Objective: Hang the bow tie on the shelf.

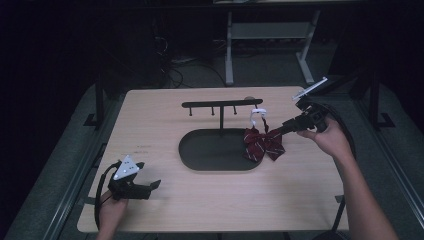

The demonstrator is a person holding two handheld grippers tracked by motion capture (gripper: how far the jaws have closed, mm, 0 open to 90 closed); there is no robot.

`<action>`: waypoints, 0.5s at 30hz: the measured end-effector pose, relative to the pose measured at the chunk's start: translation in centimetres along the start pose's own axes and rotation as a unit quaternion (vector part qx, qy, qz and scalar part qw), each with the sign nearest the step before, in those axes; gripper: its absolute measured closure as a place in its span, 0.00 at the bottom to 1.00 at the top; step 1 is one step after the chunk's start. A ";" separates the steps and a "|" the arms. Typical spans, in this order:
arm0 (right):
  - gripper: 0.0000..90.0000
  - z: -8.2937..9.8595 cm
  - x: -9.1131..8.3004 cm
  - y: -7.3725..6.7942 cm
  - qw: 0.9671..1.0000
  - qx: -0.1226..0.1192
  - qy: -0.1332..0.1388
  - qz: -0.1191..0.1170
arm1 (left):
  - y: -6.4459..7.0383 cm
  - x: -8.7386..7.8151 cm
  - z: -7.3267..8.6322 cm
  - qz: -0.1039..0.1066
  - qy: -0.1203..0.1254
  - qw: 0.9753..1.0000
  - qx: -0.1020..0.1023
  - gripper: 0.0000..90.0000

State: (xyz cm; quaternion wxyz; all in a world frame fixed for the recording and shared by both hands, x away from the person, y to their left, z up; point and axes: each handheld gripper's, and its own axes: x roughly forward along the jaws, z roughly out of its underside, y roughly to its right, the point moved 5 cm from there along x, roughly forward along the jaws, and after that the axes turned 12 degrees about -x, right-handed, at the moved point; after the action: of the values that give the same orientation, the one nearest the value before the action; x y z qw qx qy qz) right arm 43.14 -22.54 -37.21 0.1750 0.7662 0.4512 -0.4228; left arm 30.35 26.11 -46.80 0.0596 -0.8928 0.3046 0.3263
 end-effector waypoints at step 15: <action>0.62 1.0 0.5 -0.2 1.000 0.006 -0.008 -0.003 | 0.0 0.0 0.0 0.000 0.000 1.000 0.000 0.15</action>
State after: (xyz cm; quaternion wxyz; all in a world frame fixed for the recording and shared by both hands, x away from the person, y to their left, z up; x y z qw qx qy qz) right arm 42.57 -22.81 -38.21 0.1731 0.7626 0.4496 -0.4317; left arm 30.34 26.10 -46.80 0.0598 -0.8929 0.3045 0.3263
